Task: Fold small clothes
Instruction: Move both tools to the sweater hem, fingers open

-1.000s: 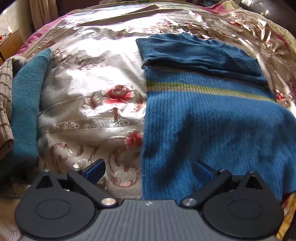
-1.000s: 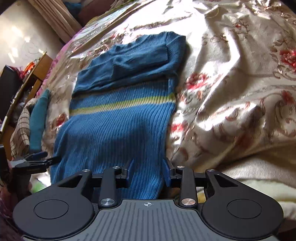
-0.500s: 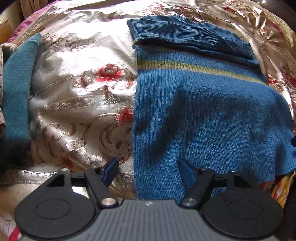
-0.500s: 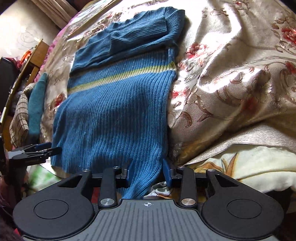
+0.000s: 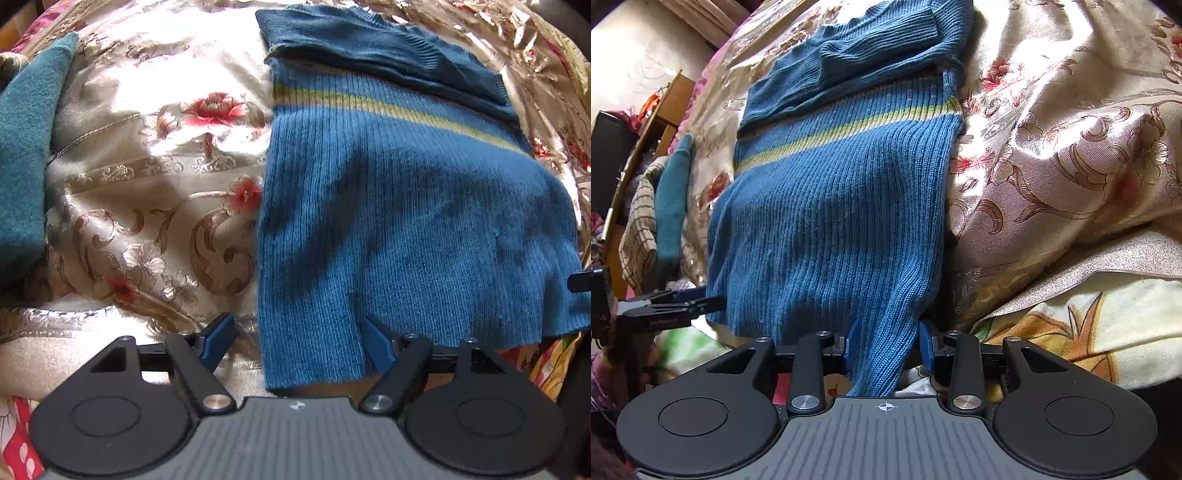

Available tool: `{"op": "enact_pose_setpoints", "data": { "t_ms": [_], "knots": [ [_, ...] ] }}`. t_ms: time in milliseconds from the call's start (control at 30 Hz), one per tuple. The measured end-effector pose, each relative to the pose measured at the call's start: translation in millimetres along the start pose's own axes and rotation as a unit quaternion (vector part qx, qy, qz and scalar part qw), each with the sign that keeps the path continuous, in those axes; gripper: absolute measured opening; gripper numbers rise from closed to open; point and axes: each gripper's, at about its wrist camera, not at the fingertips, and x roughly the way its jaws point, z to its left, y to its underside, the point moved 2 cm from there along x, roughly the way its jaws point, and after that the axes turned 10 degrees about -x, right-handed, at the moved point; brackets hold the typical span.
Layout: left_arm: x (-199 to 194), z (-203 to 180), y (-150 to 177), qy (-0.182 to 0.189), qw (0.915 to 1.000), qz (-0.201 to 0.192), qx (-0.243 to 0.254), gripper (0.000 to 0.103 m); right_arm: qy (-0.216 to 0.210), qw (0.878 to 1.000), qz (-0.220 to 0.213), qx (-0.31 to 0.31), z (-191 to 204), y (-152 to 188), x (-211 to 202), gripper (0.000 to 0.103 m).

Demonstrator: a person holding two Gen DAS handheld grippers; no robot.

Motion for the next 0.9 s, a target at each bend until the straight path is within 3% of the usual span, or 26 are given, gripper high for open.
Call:
{"op": "enact_pose_setpoints", "data": {
  "t_ms": [167,500,633,900],
  "knots": [
    [-2.1,2.2,1.6,0.001,0.9998,-0.006,-0.019,0.078,-0.008,1.0,-0.004,0.002,-1.0,0.8,1.0,0.034],
    [-10.7,19.0,-3.4,0.045,0.997,-0.01,-0.062,0.049,-0.018,1.0,-0.005,0.008,-3.1,1.3,1.5,0.034],
    [-10.2,20.1,-3.6,0.052,0.9967,-0.009,-0.061,0.048,-0.017,1.0,-0.004,0.009,-3.0,1.5,1.9,0.034],
    [-12.5,38.1,-7.5,0.076,0.9912,-0.01,-0.108,0.048,-0.016,1.0,-0.005,0.012,-4.2,1.8,2.9,0.032]
  ]
}}
